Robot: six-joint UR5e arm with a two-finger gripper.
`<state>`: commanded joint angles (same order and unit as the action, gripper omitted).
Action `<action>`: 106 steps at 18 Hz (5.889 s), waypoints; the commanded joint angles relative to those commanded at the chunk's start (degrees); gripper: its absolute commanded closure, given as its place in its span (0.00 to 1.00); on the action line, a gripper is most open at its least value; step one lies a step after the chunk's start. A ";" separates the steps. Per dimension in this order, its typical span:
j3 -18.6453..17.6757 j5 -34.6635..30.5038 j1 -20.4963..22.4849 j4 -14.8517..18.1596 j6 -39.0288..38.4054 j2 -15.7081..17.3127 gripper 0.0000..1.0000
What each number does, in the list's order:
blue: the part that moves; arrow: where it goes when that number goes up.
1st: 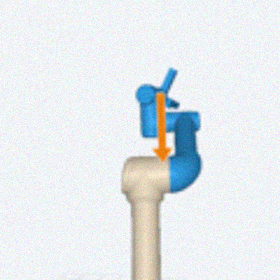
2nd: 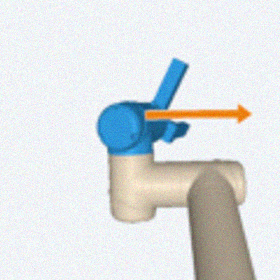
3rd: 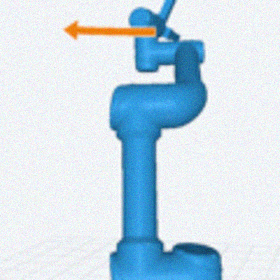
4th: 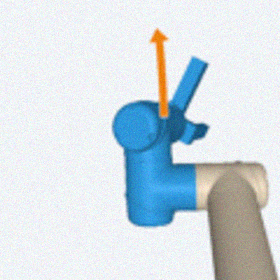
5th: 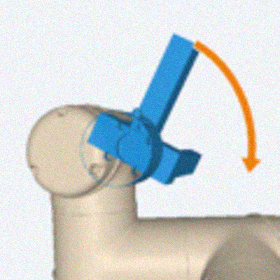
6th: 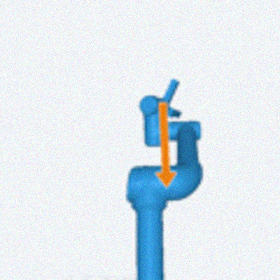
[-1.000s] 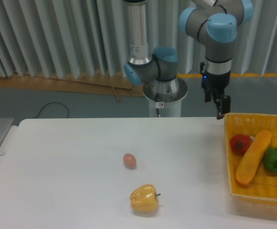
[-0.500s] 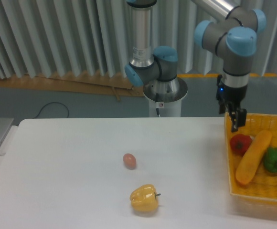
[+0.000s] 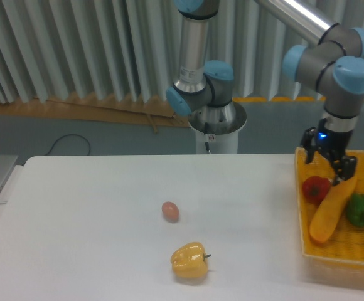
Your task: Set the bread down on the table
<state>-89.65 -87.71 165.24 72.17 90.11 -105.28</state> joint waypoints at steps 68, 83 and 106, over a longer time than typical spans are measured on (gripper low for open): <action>1.50 5.98 -6.33 10.80 -5.29 -1.42 0.56; 2.03 5.54 -14.14 18.45 -18.10 5.70 0.59; 1.42 1.49 -26.19 4.92 -31.49 -2.20 0.58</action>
<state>-88.24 -86.22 139.04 77.08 58.61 -107.48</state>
